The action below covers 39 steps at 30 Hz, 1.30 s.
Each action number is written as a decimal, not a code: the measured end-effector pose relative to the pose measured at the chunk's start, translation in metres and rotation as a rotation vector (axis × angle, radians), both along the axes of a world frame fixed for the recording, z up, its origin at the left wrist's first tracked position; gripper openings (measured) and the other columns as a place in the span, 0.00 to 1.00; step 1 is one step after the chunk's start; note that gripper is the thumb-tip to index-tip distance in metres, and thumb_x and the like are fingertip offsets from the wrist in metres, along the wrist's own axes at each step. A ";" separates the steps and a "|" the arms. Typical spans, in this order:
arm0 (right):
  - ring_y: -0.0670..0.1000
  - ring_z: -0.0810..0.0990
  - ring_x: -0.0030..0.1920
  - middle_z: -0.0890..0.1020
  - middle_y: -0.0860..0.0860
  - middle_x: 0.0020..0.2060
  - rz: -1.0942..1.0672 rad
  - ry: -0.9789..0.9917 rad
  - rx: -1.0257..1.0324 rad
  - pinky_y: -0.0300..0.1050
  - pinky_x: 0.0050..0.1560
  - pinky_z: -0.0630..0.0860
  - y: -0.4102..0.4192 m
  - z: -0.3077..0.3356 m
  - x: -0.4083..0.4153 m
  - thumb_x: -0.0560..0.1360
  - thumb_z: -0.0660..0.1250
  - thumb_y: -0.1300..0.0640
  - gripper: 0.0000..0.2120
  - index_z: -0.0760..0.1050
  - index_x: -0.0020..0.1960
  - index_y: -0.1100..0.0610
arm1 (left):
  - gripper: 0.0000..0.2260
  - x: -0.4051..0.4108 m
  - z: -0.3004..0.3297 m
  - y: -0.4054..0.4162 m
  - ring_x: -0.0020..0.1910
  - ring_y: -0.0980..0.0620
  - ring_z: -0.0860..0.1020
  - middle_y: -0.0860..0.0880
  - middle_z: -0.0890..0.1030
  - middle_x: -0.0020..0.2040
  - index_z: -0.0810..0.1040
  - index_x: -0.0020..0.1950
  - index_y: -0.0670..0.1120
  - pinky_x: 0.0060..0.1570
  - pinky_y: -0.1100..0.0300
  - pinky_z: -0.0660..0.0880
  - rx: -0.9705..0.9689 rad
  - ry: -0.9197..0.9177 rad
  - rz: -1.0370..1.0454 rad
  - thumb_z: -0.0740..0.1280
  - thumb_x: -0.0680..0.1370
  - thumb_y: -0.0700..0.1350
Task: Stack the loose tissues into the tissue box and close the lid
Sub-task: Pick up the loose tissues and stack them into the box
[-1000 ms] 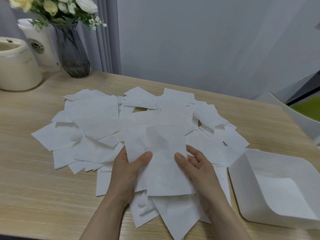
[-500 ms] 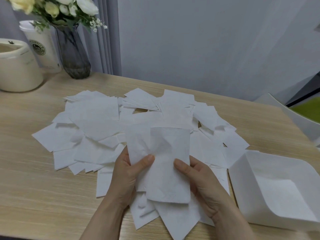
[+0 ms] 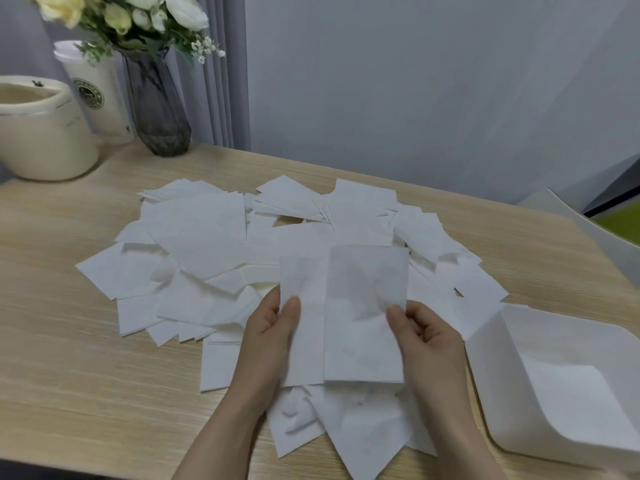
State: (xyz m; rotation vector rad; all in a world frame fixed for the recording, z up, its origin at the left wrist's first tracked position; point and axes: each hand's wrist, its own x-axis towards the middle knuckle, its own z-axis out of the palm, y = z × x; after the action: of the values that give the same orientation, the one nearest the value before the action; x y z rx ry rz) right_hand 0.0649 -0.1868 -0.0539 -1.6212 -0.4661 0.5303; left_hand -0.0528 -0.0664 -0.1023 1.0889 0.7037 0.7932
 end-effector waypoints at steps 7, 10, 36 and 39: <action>0.51 0.83 0.36 0.85 0.55 0.36 0.142 0.049 -0.055 0.43 0.37 0.77 0.015 -0.002 -0.013 0.78 0.65 0.60 0.08 0.82 0.43 0.56 | 0.12 0.002 0.002 0.001 0.51 0.57 0.83 0.54 0.86 0.50 0.81 0.55 0.48 0.48 0.64 0.78 -0.074 0.035 0.045 0.58 0.83 0.46; 0.51 0.83 0.37 0.85 0.55 0.36 0.142 0.026 -0.080 0.46 0.40 0.76 0.018 -0.004 -0.015 0.78 0.66 0.60 0.08 0.83 0.42 0.56 | 0.14 0.002 0.000 0.002 0.58 0.52 0.81 0.51 0.84 0.55 0.81 0.58 0.46 0.63 0.50 0.75 -0.079 0.072 0.066 0.58 0.83 0.50; 0.50 0.81 0.36 0.84 0.58 0.35 0.161 -0.007 -0.034 0.45 0.39 0.75 0.027 -0.007 -0.023 0.77 0.66 0.60 0.08 0.81 0.42 0.59 | 0.15 0.001 0.007 0.000 0.56 0.49 0.82 0.49 0.85 0.52 0.82 0.54 0.46 0.61 0.48 0.75 -0.068 0.070 0.047 0.57 0.83 0.49; 0.48 0.82 0.35 0.84 0.55 0.34 0.157 0.002 -0.037 0.43 0.38 0.75 0.026 -0.007 -0.024 0.77 0.66 0.60 0.08 0.82 0.42 0.57 | 0.14 0.001 0.007 -0.001 0.53 0.52 0.82 0.50 0.85 0.50 0.81 0.54 0.44 0.54 0.58 0.79 -0.059 0.055 0.061 0.58 0.83 0.48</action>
State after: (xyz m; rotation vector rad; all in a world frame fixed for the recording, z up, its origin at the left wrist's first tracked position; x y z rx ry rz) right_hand 0.0408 -0.1610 -0.0604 -1.6271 -0.5884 0.6611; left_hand -0.0519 -0.0674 -0.0956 1.0435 0.8052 0.7924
